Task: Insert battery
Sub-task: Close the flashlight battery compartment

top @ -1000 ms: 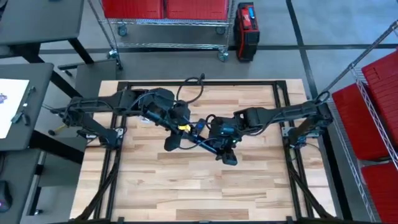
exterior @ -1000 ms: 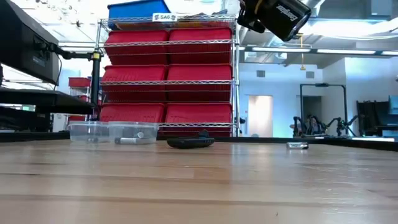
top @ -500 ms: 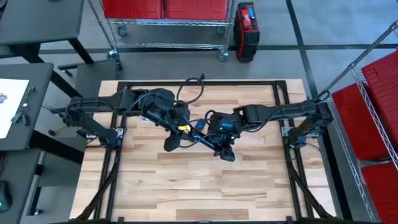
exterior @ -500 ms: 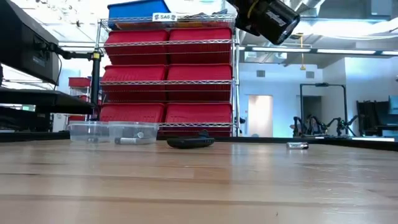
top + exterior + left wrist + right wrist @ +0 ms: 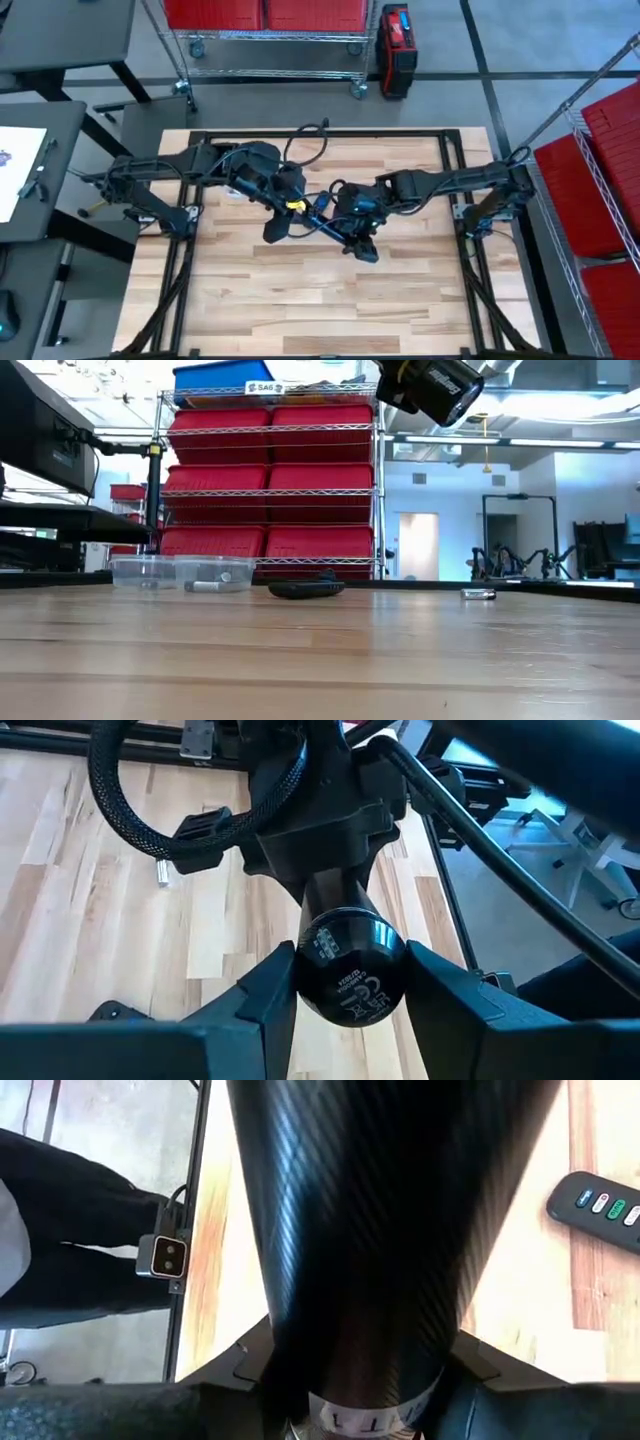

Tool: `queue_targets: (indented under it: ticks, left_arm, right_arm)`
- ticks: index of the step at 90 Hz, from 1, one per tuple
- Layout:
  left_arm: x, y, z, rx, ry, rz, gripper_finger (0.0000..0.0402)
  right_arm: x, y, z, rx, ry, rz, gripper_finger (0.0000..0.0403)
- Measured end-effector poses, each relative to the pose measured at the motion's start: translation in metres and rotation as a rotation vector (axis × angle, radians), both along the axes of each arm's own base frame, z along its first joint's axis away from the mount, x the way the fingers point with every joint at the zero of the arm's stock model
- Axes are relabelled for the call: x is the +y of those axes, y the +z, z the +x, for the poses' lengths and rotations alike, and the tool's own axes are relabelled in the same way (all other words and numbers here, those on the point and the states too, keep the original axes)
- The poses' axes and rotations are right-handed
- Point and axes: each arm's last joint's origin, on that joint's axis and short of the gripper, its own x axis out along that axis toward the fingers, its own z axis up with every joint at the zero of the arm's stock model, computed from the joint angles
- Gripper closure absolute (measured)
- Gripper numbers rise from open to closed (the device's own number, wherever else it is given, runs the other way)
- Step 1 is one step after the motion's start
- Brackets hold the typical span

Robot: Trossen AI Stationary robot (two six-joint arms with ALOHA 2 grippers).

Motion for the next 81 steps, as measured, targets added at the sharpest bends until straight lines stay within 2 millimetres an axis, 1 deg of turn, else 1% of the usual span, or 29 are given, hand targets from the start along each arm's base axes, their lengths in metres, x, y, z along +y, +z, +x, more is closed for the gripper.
queue_targets:
  ticks: [11,20,32,45,58,63,72,76,81]
  left_arm:
    - [-0.001,-0.001,-0.001,0.012,-0.002,0.0,0.0267]
    - [-0.001,-0.002,-0.002,0.029,-0.005,-0.002,0.0267]
    - [-0.002,0.0,-0.002,0.015,-0.008,-0.009,0.0267]
    - [-0.003,0.001,-0.001,-0.003,-0.01,-0.018,0.0267]
    - [-0.006,0.001,-0.001,0.004,-0.043,-0.047,0.0267]
    - [-0.008,-0.003,0.004,0.017,-0.063,-0.053,0.0267]
    - [-0.011,-0.005,0.004,0.032,-0.119,-0.08,0.0267]
    - [-0.013,-0.01,0.01,0.045,-0.14,-0.077,0.0267]
    - [-0.015,-0.01,0.01,0.04,-0.164,-0.068,0.0267]
  right_arm:
    - [0.0,0.0,0.0,0.0,0.001,0.0,0.0265]
    - [0.0,0.006,0.0,-0.015,0.008,-0.005,0.0265]
    - [-0.003,0.014,0.0,-0.028,0.004,-0.006,0.0265]
    - [-0.004,0.015,0.0,-0.024,0.009,-0.01,0.0265]
    - [-0.004,0.015,0.0,-0.031,0.015,-0.007,0.0265]
    - [-0.004,0.015,0.0,-0.03,0.03,0.006,0.0265]
    - [-0.003,0.016,-0.001,-0.02,0.05,0.037,0.0265]
    - [-0.002,0.017,-0.001,-0.026,0.06,0.049,0.0265]
    - [-0.002,0.018,0.0,-0.033,0.07,0.069,0.0265]
